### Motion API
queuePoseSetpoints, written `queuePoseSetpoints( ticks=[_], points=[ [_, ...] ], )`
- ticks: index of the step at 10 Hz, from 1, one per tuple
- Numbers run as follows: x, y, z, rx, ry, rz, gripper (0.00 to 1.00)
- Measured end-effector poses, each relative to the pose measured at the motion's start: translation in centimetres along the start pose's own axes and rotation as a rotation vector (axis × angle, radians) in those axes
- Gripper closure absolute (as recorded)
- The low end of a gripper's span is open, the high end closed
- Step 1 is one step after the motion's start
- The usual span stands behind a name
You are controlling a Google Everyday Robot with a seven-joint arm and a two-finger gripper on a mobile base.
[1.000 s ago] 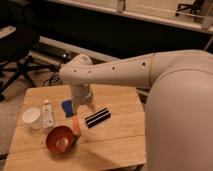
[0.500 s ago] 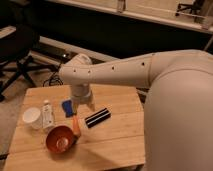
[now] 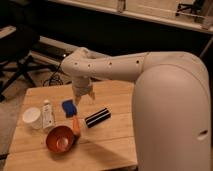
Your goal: Place the eraser in the ceramic cup
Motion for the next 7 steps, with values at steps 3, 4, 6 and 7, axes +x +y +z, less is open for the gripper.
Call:
queuePoseSetpoints(
  ticks=[3,4,6,7],
  points=[
    [-1.9,-5.6,-1.2,-0.052,-0.007,-0.254,0.35],
    [-2.1,-7.4,-1.5,-0.069,-0.011,-0.318,0.35],
    [-2.5,-9.5,-1.9,-0.091,-0.021,-0.412,0.35],
    [-2.6,-10.1,-2.1,-0.098,-0.026,-0.441,0.35]
  ],
)
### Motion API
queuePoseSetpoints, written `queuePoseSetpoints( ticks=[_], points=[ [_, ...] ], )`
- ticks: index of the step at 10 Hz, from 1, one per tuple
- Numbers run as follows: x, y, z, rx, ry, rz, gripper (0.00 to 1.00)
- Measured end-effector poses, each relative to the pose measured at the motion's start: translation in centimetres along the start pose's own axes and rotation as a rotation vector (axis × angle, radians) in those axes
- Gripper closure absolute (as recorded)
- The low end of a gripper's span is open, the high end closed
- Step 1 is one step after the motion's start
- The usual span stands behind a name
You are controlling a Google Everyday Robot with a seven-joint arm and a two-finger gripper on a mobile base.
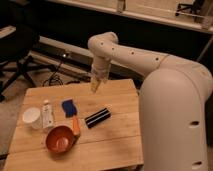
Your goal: Place the eraser in the ceramic cup
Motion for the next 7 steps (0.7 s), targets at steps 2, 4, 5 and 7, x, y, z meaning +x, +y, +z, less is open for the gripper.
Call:
queuePoseSetpoints(
  ticks=[2,4,5,7],
  points=[
    [-0.3,-0.4,0.0,0.008,-0.007,-0.071,0.35],
    [-4.0,0.0,0.0,0.103,-0.052,-0.271,0.35],
    [-6.0,0.1,-0.3,0.18,-0.065,-0.375,0.35],
    [-9.1,-0.1,-1.3,0.342,-0.079,-0.525,0.35]
  ],
)
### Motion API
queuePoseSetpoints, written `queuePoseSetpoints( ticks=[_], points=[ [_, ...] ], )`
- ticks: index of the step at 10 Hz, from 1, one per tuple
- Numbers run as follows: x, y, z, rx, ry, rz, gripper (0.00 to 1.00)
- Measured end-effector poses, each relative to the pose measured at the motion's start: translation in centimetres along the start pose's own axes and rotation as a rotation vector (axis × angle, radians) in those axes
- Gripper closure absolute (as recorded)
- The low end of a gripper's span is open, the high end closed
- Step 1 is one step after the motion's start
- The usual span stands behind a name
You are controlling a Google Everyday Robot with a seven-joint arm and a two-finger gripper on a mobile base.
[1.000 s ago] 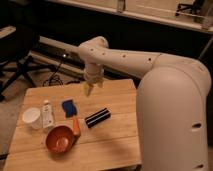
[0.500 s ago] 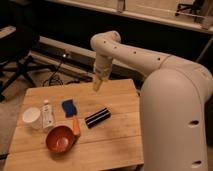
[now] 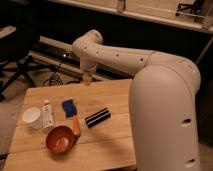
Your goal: Place the eraser in the ceramic cup
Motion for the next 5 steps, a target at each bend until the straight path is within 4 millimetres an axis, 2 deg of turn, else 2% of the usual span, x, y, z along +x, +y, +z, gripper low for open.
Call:
queuePoseSetpoints(
  ticks=[2,5],
  points=[
    [-1.8,-1.1,-0.6,0.105,-0.001,-0.089,0.35],
    [-2.1,-1.3,-0.7,0.13,-0.001,-0.111,0.35]
  ],
)
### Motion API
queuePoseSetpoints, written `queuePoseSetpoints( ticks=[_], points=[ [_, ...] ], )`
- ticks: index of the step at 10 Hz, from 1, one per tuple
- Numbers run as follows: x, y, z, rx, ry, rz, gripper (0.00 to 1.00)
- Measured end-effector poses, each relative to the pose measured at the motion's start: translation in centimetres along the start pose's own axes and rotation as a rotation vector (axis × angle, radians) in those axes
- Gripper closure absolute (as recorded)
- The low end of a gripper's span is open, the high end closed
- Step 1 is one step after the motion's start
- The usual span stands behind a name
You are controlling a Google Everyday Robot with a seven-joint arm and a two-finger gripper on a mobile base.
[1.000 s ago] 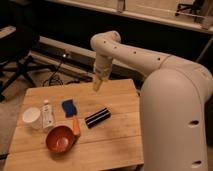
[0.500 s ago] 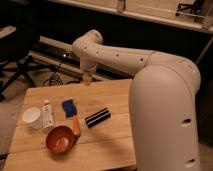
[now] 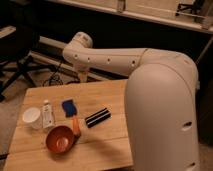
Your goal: Place the eraser in the ceramic cup
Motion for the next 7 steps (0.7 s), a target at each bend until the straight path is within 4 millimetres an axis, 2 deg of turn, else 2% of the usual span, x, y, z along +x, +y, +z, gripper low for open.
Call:
queuePoseSetpoints(
  ticks=[3,6,7],
  points=[
    [0.6,-0.1,0.1,-0.009,0.007,-0.042,0.35],
    [4.3,-1.0,0.1,-0.01,0.005,-0.186,0.35],
    [6.6,-1.2,0.2,-0.004,-0.006,-0.227,0.35]
  ],
)
